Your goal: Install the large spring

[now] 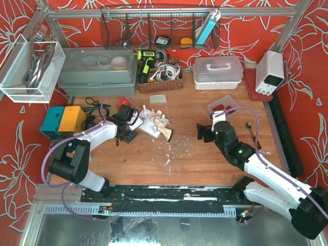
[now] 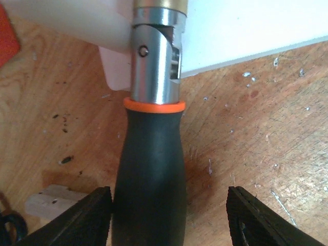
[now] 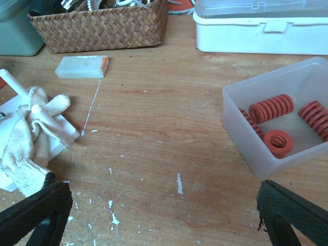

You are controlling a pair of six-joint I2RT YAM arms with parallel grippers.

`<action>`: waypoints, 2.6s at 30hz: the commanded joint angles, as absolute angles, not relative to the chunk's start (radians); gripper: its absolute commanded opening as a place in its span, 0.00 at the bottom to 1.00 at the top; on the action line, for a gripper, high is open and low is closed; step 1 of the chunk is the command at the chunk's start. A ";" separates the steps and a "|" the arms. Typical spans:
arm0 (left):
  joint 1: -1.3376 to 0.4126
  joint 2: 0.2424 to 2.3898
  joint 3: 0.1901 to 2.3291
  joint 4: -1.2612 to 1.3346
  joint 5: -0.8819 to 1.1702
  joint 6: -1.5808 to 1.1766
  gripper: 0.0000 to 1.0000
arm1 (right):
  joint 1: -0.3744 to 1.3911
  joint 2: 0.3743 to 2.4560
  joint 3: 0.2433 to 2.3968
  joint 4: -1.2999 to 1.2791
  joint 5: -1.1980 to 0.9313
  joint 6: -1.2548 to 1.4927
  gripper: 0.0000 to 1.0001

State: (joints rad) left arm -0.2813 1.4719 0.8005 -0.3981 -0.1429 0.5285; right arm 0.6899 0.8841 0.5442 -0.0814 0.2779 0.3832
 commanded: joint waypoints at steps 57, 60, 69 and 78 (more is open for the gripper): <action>-0.193 1.117 0.825 -0.183 -0.010 0.124 0.00 | 0.695 0.907 0.541 -0.084 0.367 0.391 0.99; -0.172 1.139 0.858 -0.205 -0.044 -0.007 0.00 | 0.695 0.902 0.543 -0.086 0.366 0.391 0.99; -0.173 1.104 0.660 0.065 -0.142 -0.546 0.00 | 0.696 0.894 0.543 -0.091 0.368 0.391 0.99; -0.167 1.349 0.733 0.004 -0.227 -0.731 0.00 | 0.695 0.884 0.541 -0.095 0.376 0.393 0.99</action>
